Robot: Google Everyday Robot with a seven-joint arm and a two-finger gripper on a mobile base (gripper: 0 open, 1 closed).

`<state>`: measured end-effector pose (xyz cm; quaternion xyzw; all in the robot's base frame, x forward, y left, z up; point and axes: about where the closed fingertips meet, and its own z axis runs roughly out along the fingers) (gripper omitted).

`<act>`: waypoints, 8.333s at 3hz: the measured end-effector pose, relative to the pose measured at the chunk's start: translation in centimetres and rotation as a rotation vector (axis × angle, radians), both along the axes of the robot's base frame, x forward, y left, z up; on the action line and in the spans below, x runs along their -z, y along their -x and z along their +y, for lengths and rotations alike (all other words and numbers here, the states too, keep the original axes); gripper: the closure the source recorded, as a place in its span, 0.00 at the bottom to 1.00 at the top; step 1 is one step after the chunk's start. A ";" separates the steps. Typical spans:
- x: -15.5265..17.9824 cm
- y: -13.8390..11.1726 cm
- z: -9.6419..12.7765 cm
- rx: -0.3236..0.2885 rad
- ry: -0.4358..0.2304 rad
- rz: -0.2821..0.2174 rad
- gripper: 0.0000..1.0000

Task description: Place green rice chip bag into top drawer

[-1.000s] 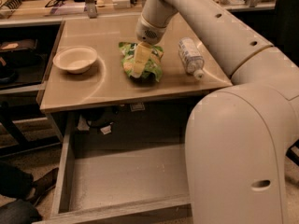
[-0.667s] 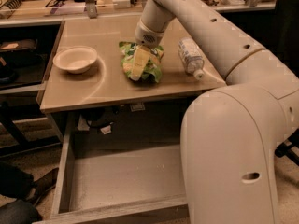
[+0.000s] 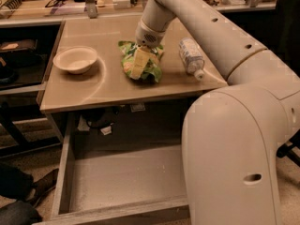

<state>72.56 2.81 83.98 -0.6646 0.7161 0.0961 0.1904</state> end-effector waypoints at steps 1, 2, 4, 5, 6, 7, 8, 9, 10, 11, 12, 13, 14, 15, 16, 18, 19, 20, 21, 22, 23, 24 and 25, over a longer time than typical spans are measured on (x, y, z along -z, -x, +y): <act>0.0 0.0 0.0 0.000 0.000 0.000 0.65; 0.0 0.0 0.0 0.000 0.000 0.000 0.89; 0.0 0.0 0.0 0.000 0.000 0.000 1.00; -1.9 0.1 0.5 -0.034 -0.005 -0.044 1.00; -3.8 1.1 0.8 -0.056 -0.016 -0.073 1.00; -4.9 3.8 -0.1 -0.050 -0.035 -0.072 1.00; -4.8 3.9 -0.1 -0.051 -0.033 -0.070 1.00; -4.8 3.9 -0.1 -0.051 -0.033 -0.070 0.81; -4.8 3.9 -0.1 -0.051 -0.033 -0.070 0.58; -4.8 3.9 -0.1 -0.051 -0.033 -0.070 0.35; -4.8 3.9 -0.1 -0.051 -0.033 -0.070 0.11; -4.8 3.9 -0.1 -0.051 -0.033 -0.070 0.00; -4.8 3.9 -0.1 -0.051 -0.033 -0.070 0.00; -3.5 3.9 0.3 -0.051 -0.036 -0.050 0.00; -0.9 4.0 1.0 -0.048 -0.050 0.007 0.00; 2.7 5.4 2.1 -0.048 -0.085 0.087 0.19; 2.7 5.4 2.1 -0.048 -0.085 0.087 0.42; 2.7 5.4 2.1 -0.048 -0.085 0.087 0.65; 2.7 5.4 2.1 -0.048 -0.085 0.087 0.89; 2.1 5.4 2.1 -0.048 -0.085 0.087 1.00; -1.4 5.7 1.5 -0.026 -0.106 0.023 1.00; -4.4 8.0 0.2 0.044 -0.171 -0.035 1.00; -4.4 8.0 0.2 0.046 -0.171 -0.037 1.00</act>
Offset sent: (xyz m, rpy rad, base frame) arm 0.0000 0.0000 0.0000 0.0000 0.0000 0.0000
